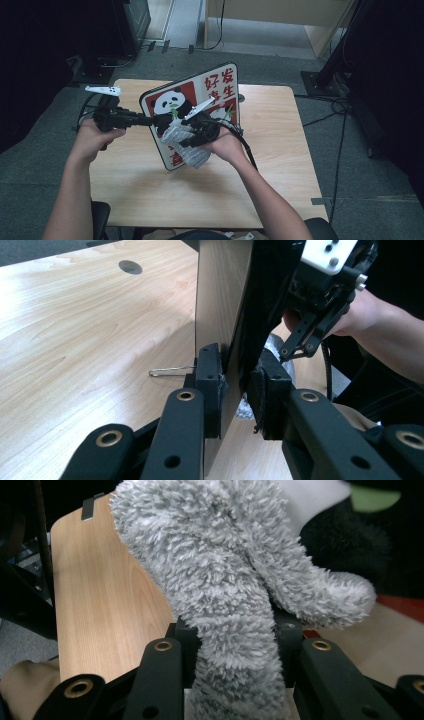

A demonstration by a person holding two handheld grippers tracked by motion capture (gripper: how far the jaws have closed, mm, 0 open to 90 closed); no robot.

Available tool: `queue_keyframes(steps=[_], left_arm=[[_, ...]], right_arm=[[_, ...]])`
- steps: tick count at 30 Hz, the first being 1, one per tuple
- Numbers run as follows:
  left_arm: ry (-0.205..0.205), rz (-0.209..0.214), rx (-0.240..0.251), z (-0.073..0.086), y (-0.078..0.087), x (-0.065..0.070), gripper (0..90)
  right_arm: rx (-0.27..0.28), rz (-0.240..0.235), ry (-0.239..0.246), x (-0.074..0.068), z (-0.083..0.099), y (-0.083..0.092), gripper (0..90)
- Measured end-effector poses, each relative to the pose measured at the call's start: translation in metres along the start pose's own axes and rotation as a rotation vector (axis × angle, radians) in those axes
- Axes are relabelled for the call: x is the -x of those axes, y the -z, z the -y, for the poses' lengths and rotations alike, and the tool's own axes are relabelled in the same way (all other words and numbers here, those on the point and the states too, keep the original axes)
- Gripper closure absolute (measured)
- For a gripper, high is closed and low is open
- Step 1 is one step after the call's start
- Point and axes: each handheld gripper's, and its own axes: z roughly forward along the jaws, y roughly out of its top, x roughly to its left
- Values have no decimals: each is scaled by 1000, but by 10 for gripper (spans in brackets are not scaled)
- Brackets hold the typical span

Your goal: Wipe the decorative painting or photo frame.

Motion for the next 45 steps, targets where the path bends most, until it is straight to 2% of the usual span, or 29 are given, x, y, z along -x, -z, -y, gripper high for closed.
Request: queue_keyframes(steps=[16,36,40,45], left_arm=[[3,2,0,0,0,0,762],[1,2,1,1,0,-1,756],[3,1,4,1,0,-2,753],[2,2,3,1,0,-2,741]], right_arm=[[-9,-15,-19,4,22,-15,672],[-88,-37,-38,9,51,-42,672],[-87,-41,-39,10,54,-44,671],[-95,-67,-77,12,60,-49,671]])
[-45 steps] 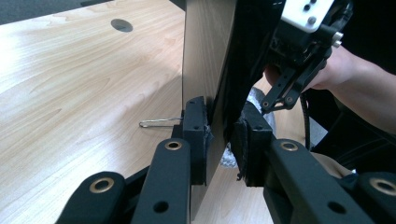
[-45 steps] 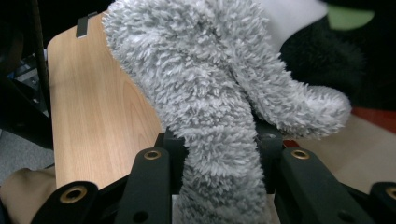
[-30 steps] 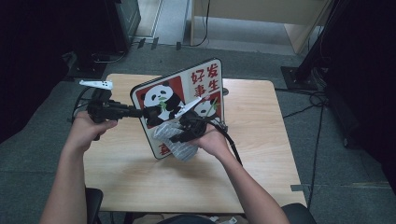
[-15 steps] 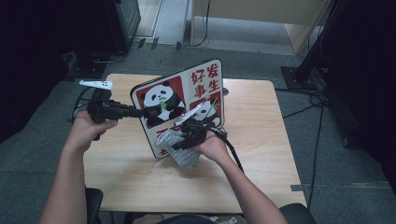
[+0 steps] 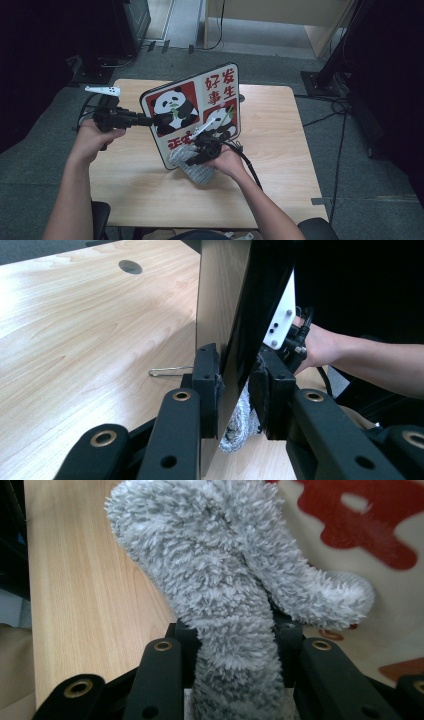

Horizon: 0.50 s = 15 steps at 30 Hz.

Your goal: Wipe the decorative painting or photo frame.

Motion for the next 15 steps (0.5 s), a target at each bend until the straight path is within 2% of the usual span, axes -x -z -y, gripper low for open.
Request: queue_keyframes(steps=[3,7,11,15], left_arm=[[0,0,-2,0,0,0,739],[-1,-1,-5,0,0,0,729],[-5,-1,-4,0,0,1,713],[1,-3,-2,0,1,0,685]], right_arm=[[-9,-3,-3,0,1,0,673],[1,-27,-37,-2,-1,6,674],[-5,-13,-29,-6,-3,13,679],[26,-11,-16,-10,-7,25,681]])
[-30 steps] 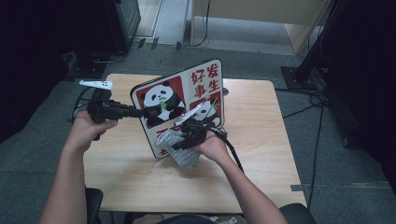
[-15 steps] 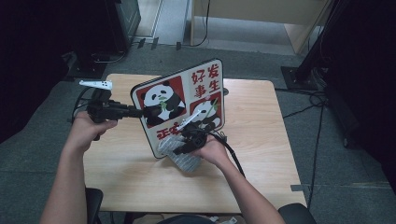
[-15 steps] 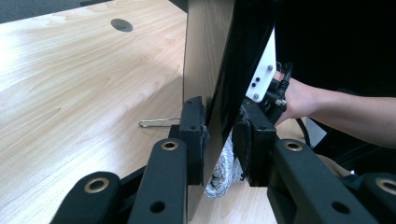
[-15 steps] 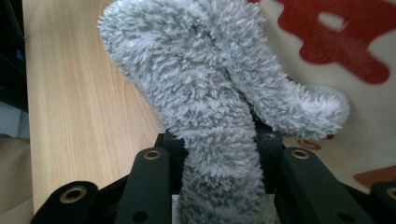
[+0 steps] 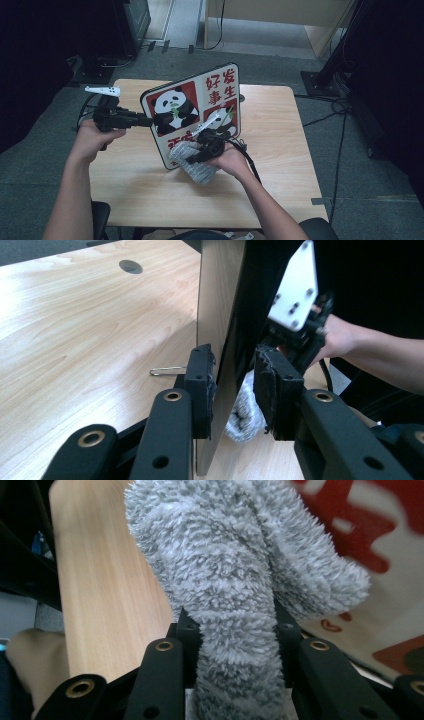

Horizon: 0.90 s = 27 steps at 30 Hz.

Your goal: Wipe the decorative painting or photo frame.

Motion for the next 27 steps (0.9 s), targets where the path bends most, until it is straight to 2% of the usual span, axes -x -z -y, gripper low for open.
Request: queue_keyframes(steps=[8,12,18,21,27], left_arm=[[1,8,2,1,5,-1,665],[-3,-2,14,2,13,-2,662],[16,-12,35,4,25,-4,676],[26,-26,25,6,26,-7,691],[30,-17,14,6,21,-13,715]], right_arm=[[55,6,19,-11,-17,24,679],[65,6,8,-17,-31,36,678],[91,31,32,-25,-50,54,679],[100,43,48,-30,-61,63,679],[121,65,79,-42,-80,81,678]])
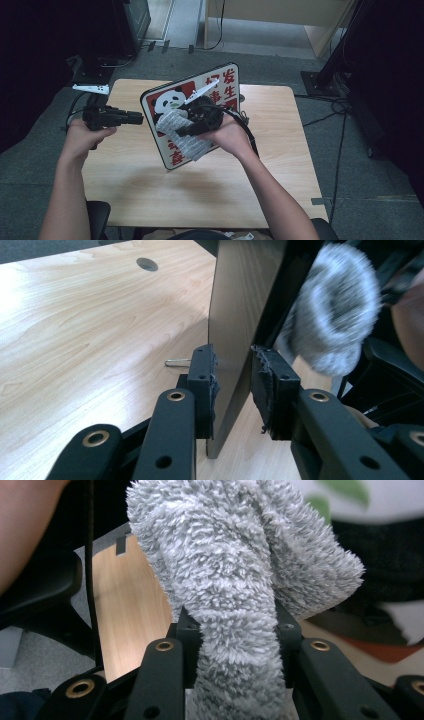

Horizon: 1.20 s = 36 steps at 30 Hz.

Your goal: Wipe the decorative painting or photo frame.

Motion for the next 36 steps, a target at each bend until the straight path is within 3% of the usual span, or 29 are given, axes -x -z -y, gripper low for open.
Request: queue_keyframes(steps=[11,20,30,36], left_arm=[[-18,20,-7,-6,-10,-7,750],[-29,63,26,-9,-11,-13,740],[-30,74,17,-8,-12,-15,732],[-32,69,17,-9,-12,-14,733]], right_arm=[[39,46,88,-19,-49,24,678],[70,77,138,-34,-88,34,677],[19,84,137,-29,-93,13,675],[16,61,120,-26,-88,5,675]])
